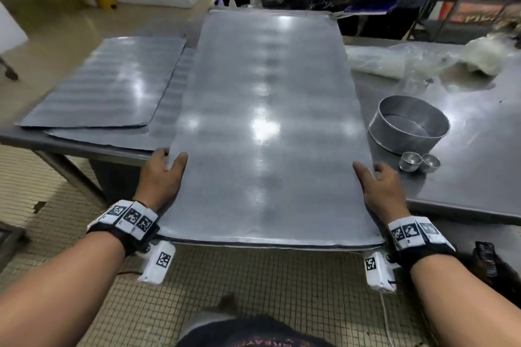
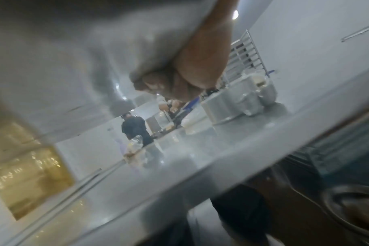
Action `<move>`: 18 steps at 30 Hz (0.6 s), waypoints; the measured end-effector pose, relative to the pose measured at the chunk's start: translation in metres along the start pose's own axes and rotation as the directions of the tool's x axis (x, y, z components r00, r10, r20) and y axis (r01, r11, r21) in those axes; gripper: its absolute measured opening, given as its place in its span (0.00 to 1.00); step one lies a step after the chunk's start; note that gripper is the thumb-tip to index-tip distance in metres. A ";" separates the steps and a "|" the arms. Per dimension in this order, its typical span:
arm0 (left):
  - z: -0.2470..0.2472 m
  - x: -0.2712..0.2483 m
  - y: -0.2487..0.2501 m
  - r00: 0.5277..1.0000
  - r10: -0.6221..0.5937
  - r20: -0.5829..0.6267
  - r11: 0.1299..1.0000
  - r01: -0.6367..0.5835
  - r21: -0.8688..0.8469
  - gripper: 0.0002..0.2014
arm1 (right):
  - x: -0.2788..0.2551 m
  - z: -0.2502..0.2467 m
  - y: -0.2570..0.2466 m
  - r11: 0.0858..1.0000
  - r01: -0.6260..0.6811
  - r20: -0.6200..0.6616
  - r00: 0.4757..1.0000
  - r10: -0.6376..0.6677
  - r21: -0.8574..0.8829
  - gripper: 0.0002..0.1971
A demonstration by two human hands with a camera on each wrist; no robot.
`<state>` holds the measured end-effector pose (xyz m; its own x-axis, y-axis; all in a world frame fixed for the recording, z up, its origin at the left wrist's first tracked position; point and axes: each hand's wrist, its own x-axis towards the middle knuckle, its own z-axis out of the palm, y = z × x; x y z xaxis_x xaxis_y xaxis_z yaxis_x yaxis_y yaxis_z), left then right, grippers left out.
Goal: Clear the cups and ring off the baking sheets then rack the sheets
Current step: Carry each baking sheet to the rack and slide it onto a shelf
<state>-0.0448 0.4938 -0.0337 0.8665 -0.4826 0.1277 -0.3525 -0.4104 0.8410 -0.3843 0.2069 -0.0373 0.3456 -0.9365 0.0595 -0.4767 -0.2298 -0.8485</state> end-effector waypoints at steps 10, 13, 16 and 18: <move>-0.129 0.068 0.066 0.913 0.195 -0.358 0.980 -0.195 0.037 0.15 | 0.089 0.017 -0.187 0.925 0.379 -0.044 0.925 -0.377 0.037 0.29; -0.176 0.080 0.071 0.867 0.203 -0.456 0.978 -0.202 0.050 0.17 | 0.103 0.047 -0.243 0.877 0.477 -0.042 0.879 -0.476 0.059 0.26; -0.230 0.091 0.065 0.822 0.178 -0.541 0.982 -0.180 0.050 0.17 | 0.111 0.089 -0.299 0.831 0.543 -0.024 0.838 -0.545 0.122 0.28; -0.266 0.094 0.057 0.797 0.182 -0.576 0.982 -0.182 0.058 0.13 | 0.108 0.121 -0.337 0.791 0.591 0.002 0.801 -0.599 0.156 0.24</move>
<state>0.1108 0.6309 0.1664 0.8302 -0.0138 0.5573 -0.5240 -0.3605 0.7717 -0.0889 0.2150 0.1916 0.5635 -0.6119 0.5550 -0.0465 -0.6943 -0.7182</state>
